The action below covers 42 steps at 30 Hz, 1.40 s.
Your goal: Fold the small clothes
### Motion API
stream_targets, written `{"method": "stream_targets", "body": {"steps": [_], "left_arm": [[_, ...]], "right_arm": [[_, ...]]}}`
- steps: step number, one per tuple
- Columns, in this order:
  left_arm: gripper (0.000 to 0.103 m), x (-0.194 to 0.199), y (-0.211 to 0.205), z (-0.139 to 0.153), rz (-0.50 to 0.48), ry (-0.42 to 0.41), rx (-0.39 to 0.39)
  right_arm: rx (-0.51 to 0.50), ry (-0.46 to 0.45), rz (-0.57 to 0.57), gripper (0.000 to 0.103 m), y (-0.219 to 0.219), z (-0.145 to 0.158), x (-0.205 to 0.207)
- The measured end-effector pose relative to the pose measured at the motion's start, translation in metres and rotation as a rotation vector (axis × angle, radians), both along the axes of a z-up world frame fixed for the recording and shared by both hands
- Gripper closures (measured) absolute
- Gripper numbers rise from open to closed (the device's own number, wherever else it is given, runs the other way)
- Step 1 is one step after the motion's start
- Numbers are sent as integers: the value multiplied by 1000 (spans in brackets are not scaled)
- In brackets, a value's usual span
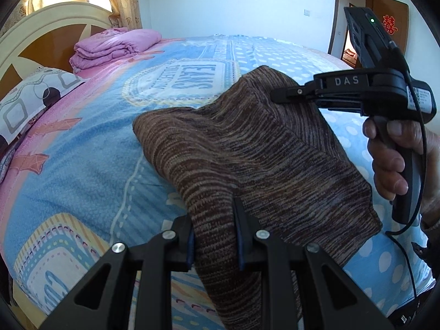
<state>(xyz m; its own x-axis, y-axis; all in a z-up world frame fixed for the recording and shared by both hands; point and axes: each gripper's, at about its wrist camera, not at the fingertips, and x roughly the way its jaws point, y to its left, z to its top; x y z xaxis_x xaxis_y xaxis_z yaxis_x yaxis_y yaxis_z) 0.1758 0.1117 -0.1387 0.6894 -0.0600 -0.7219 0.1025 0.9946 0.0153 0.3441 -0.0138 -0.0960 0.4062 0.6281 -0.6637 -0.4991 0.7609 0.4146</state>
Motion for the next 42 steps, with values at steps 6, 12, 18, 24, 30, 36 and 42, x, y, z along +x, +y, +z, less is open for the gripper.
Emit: {"method": "stream_targets", "body": {"steps": [6, 12, 18, 24, 30, 36, 42], "left_arm": [[78, 0, 0, -6, 7, 3, 6], [68, 2, 2, -15, 35, 4, 15], [58, 1, 3, -17, 44, -13, 27], [44, -1, 3, -13, 70, -25, 57], [26, -14, 6, 15, 99, -141, 98], [11, 8, 21, 17, 220, -217, 196], [8, 34, 40, -11, 318, -108, 172]], "right_arm": [[-12, 12, -13, 87, -2, -8, 7], [-28, 50, -43, 87, -10, -25, 13], [-65, 88, -61, 87, -9, -43, 20], [-48, 85, -77, 82, -19, -40, 17], [15, 44, -111, 72, -60, -9, -21], [-60, 75, -12, 70, -55, -17, -76], [-107, 42, -37, 93, -59, -20, -94]]}}
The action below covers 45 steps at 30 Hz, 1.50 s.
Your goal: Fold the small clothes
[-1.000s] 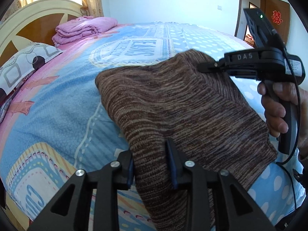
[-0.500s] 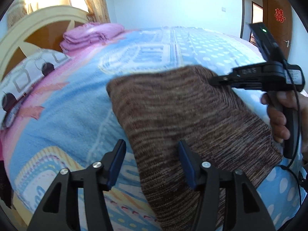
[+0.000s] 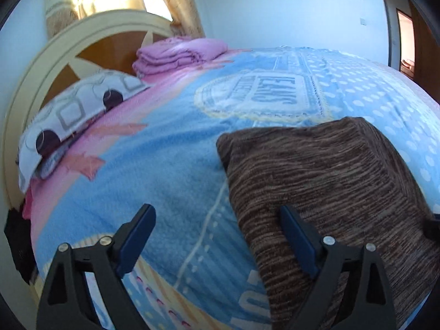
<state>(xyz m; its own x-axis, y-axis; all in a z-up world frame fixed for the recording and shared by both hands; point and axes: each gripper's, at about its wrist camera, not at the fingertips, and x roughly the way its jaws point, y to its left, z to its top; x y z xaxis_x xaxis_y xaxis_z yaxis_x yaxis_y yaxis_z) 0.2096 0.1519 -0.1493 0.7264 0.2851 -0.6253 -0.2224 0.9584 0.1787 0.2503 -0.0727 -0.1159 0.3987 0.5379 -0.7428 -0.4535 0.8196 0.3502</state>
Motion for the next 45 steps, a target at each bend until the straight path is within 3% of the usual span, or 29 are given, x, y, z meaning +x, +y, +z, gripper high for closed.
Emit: {"method": "stream_targets", "body": {"steps": [2, 5, 8, 11, 12, 15, 19, 24, 31, 45], "left_arm": [[6, -3, -3, 0, -2, -8, 28], [1, -3, -5, -5, 22, -3, 56], [0, -6, -7, -9, 68, -15, 30], [0, -9, -13, -8, 54, -20, 63], [0, -11, -13, -6, 43, -15, 56], [0, -21, -12, 0, 13, 13, 27], [0, -50, -16, 23, -22, -12, 42], [0, -80, -21, 50, -68, -73, 4], [0, -94, -32, 67, -105, -120, -22], [0, -103, -34, 75, -105, -144, -23]], "right_arm": [[1, -20, 1, 94, -2, 8, 1], [-88, -34, -8, 94, 5, -1, 8], [-62, -26, -32, 93, 1, -19, 12], [-60, -40, -42, 93, 1, -18, 9], [-60, -41, -44, 90, 0, -16, 7], [-49, -61, -103, 65, -7, -1, -4], [-44, -143, -137, 62, -10, 25, -32], [-24, -243, -145, 54, -9, 54, -72], [-39, -334, -126, 52, -3, 80, -101], [-23, -340, -132, 51, -4, 84, -111]]}}
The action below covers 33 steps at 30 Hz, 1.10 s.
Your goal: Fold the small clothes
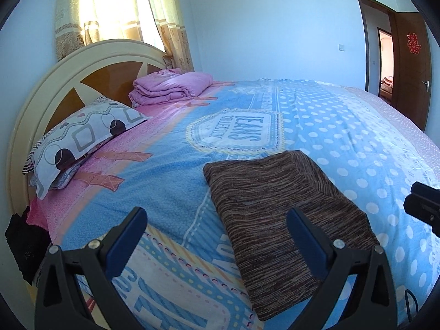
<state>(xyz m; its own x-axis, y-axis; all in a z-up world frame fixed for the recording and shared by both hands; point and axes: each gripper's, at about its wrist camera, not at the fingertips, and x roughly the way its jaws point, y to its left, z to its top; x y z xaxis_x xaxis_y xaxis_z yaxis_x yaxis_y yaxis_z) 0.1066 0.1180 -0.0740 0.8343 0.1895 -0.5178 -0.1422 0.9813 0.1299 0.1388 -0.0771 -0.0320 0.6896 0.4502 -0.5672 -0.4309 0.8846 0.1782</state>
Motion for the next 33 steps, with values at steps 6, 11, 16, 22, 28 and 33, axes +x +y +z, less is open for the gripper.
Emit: {"method": "stream_targets", "body": {"steps": [6, 11, 16, 22, 28, 33], "left_arm": [[0, -1, 0, 0, 0, 0, 0], [0, -1, 0, 2, -1, -3, 2], [0, -2, -1, 2, 0, -3, 2], [0, -2, -1, 2, -1, -5, 2], [0, -2, -1, 2, 0, -4, 3], [0, -2, -1, 1, 0, -4, 3]], "right_arm": [[3, 0, -1, 51, 1, 0, -2], [0, -5, 4, 50, 2, 1, -5], [2, -8, 5, 50, 3, 1, -6], [5, -12, 3, 49, 4, 2, -9], [3, -12, 6, 49, 4, 3, -10], [4, -16, 7, 49, 5, 3, -11]]}}
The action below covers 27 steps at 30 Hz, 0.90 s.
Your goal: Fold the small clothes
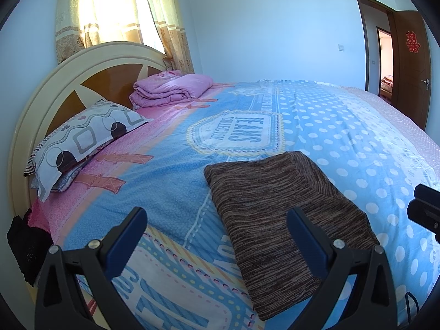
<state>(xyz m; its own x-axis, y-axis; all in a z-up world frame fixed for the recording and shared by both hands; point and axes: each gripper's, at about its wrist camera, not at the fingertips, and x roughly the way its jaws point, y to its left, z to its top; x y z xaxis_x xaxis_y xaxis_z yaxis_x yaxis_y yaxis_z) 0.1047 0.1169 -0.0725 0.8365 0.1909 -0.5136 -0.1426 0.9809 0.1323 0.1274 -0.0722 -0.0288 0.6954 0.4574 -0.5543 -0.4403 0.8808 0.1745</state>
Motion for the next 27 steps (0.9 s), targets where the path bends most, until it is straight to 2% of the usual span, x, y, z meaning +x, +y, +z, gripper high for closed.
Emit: {"method": "stream_targets", "body": {"steps": [13, 27], "left_arm": [[0, 0, 0, -1, 0, 2, 2], [0, -5, 1, 5, -23, -13, 4]], "right_arm": [[-2, 4, 4, 49, 2, -1, -1], [20, -43, -8, 48, -1, 5, -5]]}}
